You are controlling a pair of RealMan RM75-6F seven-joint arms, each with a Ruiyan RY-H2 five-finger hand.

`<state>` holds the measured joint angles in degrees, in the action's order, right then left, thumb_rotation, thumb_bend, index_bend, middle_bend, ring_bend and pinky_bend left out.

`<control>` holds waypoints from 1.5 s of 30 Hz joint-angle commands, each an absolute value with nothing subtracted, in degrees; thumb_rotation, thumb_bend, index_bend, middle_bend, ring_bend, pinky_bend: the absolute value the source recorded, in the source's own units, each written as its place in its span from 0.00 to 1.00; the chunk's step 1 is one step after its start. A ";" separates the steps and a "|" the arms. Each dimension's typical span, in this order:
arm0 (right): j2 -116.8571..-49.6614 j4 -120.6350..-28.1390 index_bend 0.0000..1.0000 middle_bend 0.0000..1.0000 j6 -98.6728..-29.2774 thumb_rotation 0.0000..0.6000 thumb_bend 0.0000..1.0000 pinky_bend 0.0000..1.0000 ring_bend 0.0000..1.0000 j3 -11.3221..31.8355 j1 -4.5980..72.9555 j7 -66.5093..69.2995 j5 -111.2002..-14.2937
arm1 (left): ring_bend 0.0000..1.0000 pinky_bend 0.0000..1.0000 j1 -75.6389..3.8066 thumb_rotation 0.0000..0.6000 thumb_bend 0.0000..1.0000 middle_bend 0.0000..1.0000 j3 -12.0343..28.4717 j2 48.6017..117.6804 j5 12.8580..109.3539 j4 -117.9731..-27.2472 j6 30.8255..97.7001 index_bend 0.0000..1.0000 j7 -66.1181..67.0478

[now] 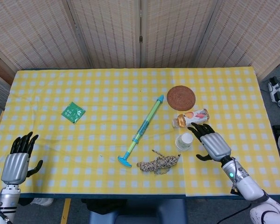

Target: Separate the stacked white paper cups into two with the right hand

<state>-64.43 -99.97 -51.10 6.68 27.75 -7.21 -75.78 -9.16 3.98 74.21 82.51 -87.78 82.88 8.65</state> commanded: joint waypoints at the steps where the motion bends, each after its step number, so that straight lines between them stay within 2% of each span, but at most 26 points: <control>1: -65.06 -99.29 0.04 0.00 -47.28 1.00 0.26 0.00 0.06 7.93 30.69 -6.19 -72.97 | 0.00 0.00 -9.16 1.00 0.38 0.00 3.97 74.18 82.46 -87.82 82.81 0.05 8.70; 11: -66.15 -96.88 0.22 0.06 -43.32 1.00 0.29 0.00 0.09 8.25 34.39 -4.79 -70.09 | 0.00 0.00 -8.99 1.00 0.38 0.00 3.96 73.91 82.27 -88.16 82.85 0.05 8.97; 20: -66.39 -95.20 0.23 0.07 -41.80 1.00 0.31 0.00 0.10 7.81 36.01 -4.08 -68.00 | 0.00 0.00 -9.15 1.00 0.38 0.00 4.00 73.75 82.11 -88.49 82.42 0.05 9.25; 29: -66.64 -93.83 0.27 0.07 -40.63 1.00 0.42 0.00 0.10 7.35 37.31 -3.44 -66.41 | 0.00 0.00 -9.21 1.00 0.38 0.00 4.08 73.73 81.75 -88.62 82.13 0.06 9.51; 38: -66.99 -93.31 0.29 0.09 -40.44 1.00 0.43 0.00 0.11 6.80 37.92 -2.85 -65.94 | 0.00 0.00 -9.13 1.00 0.38 0.00 4.06 73.76 81.46 -88.48 81.99 0.05 9.43; 45: -67.16 -93.05 0.36 0.12 -41.29 1.00 0.45 0.00 0.12 6.61 37.87 -2.60 -65.96 | 0.00 0.00 -9.25 1.00 0.38 0.00 4.05 73.95 81.37 -88.17 81.70 0.05 9.33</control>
<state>-67.14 -93.04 -41.25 6.63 37.87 -2.59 -65.96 -9.24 4.05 73.95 81.37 -88.17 81.70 9.32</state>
